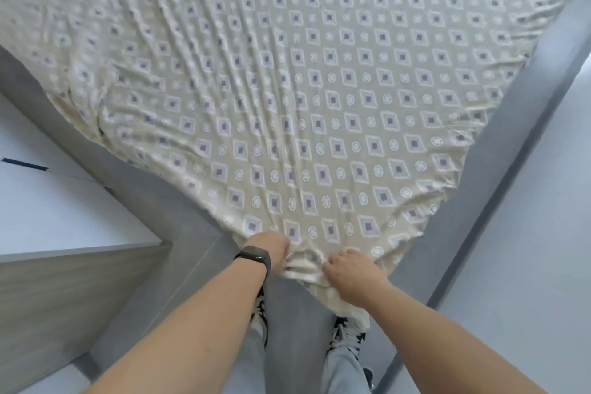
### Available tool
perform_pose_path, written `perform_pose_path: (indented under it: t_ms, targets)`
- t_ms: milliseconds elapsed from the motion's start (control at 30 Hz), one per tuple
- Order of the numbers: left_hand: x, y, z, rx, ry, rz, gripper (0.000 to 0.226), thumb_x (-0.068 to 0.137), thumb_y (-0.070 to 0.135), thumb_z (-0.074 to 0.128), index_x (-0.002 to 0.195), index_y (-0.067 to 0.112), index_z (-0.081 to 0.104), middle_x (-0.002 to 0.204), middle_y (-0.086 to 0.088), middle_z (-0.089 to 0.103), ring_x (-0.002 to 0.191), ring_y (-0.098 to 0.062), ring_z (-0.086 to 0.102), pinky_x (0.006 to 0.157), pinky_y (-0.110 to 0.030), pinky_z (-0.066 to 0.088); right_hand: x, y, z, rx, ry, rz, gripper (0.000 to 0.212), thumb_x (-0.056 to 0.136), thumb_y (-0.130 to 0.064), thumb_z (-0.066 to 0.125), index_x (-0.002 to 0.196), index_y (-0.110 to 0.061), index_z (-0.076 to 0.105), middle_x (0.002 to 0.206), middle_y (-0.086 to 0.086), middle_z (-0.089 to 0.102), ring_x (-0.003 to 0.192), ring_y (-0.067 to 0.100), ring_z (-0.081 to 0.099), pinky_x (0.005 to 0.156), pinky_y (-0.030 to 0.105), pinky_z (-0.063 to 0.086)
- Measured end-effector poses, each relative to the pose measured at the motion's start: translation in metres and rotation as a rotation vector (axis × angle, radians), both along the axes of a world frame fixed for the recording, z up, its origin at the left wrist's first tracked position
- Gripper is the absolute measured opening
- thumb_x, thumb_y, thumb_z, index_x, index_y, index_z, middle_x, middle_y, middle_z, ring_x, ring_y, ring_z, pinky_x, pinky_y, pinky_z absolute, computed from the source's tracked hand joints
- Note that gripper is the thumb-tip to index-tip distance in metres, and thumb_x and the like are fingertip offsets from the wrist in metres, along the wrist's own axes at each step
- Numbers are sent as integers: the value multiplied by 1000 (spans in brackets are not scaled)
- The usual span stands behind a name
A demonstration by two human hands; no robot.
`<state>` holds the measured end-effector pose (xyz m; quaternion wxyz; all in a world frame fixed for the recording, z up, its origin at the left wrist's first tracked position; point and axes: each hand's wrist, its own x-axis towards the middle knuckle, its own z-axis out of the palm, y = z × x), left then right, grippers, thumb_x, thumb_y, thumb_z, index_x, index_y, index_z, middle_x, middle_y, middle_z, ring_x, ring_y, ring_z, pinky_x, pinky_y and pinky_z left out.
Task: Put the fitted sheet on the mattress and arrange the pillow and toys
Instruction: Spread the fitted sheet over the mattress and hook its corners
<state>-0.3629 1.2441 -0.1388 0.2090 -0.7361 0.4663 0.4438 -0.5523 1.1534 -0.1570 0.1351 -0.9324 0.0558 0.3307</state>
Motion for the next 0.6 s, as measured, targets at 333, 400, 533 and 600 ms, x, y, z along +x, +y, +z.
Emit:
perform_pose_path:
  t_ms: [333, 400, 533, 600]
  targets:
    - [-24, -7, -13, -75, 96, 113, 5, 96, 25, 53, 93, 24, 48, 106, -4, 62, 96, -28, 61, 76, -34, 47, -72, -26, -16, -49, -91, -1156, 28, 98, -48, 53, 113, -27, 43, 108, -5, 45, 94, 22, 53, 75, 37, 42]
    - [-50, -10, -17, -75, 155, 123, 26, 94, 46, 59, 100, 21, 52, 109, -5, 60, 100, -28, 60, 83, -39, 50, -89, -34, -22, 132, 7, -1626, 47, 93, -57, 61, 114, -20, 40, 109, -1, 45, 95, 26, 54, 70, 39, 43]
    - [-88, -16, -27, -119, 85, 154, 39, 89, 52, 63, 109, 21, 49, 116, -3, 58, 107, -26, 58, 78, -37, 43, -89, -40, -30, 251, 44, -1623, 41, 101, -42, 55, 76, -12, 44, 74, 6, 55, 68, 23, 50, 63, 38, 40]
    - [-92, -19, -30, -151, 37, 147, 19, 98, 32, 54, 111, 19, 53, 119, -6, 61, 109, -28, 60, 77, -36, 42, -87, -37, -28, 231, -52, -1632, 40, 102, -37, 52, 73, -13, 40, 72, 6, 54, 63, 21, 45, 57, 36, 34]
